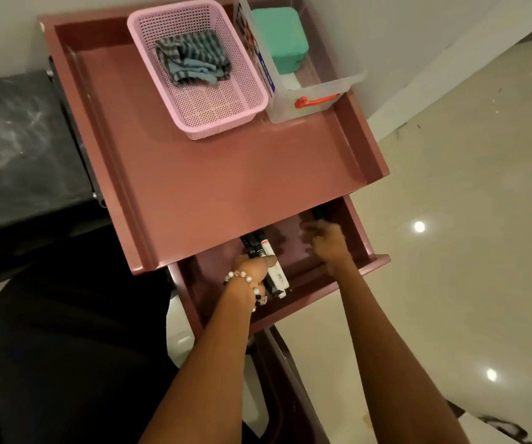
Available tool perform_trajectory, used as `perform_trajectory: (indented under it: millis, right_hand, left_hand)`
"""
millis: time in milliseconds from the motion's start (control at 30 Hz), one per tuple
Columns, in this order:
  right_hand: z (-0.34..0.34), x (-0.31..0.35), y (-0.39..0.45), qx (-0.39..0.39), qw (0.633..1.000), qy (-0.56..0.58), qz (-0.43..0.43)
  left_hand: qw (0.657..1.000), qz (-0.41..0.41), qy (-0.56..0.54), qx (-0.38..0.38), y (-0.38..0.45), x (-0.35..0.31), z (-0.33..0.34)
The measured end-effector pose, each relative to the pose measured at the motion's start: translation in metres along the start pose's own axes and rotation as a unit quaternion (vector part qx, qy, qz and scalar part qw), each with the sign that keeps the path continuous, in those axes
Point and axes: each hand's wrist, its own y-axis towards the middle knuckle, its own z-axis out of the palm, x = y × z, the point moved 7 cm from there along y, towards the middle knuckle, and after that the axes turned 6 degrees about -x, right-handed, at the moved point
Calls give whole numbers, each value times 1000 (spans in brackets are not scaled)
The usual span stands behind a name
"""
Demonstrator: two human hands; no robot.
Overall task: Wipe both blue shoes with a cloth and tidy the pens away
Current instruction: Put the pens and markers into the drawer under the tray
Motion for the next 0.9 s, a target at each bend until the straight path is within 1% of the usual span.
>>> perform_trajectory:
  millis: [33,67,100,133,167,200,233,300,367,400,467,533,633,700,733,767,800,833,867,900]
  right_hand:
    - [11,5,-17,93,994,58,16]
    - [20,7,-34,171,980,90,36]
    - [25,7,-46,226,967,107,46]
    - [28,4,-53,251,960,113,53]
    - [28,1,-53,248,961,110,59]
    - [25,-4,-48,226,967,100,68]
    - [21,-10,-38,187,975,94,82]
    - [8,-25,-8,74,992,45,96]
    - [-6,-31,19,-26,994,-79,77]
    - [-9,-30,27,-55,986,-140,70]
    - [-5,-26,35,-63,972,-216,61]
    - [1,-23,35,-70,963,-256,54]
    - [0,-18,30,-114,943,-311,39]
    - [-3,-14,25,-145,933,-327,27]
    - [-5,-11,23,-160,934,-319,21]
    - [-5,-8,19,-164,943,-290,16]
    - [-2,-7,16,-142,963,-228,12]
    - [5,-7,12,-80,987,-136,15]
    - [17,-5,1,14,999,-34,27]
    - [28,-2,-14,116,990,58,54]
  left_hand:
    - [1000,5,1,0,-2,-3,1]
    - [1000,10,1,0,-2,-4,2]
    - [1000,14,0,4,-2,-4,3]
    - [1000,13,-2,12,-3,-3,5]
    - [1000,11,-5,20,-4,-1,7]
    - [1000,11,-7,22,-3,1,9]
    - [1000,13,-6,20,-3,2,10]
    - [1000,27,-1,7,-1,1,8]
    - [999,38,0,-18,3,-4,2]
    - [999,39,3,-32,7,-5,-3]
    - [998,34,15,-47,12,-5,-10]
    - [998,26,15,-50,15,-4,-13]
    - [998,36,15,-44,18,-4,-8]
    - [998,40,14,-45,18,-4,-5]
    - [998,39,14,-44,17,-3,-3]
    - [998,38,21,-40,17,-1,-1]
    - [998,39,27,-36,14,-1,1]
    - [998,40,31,-35,13,-1,2]
    - [998,39,37,-37,14,1,1]
    - [998,41,44,-37,15,2,0]
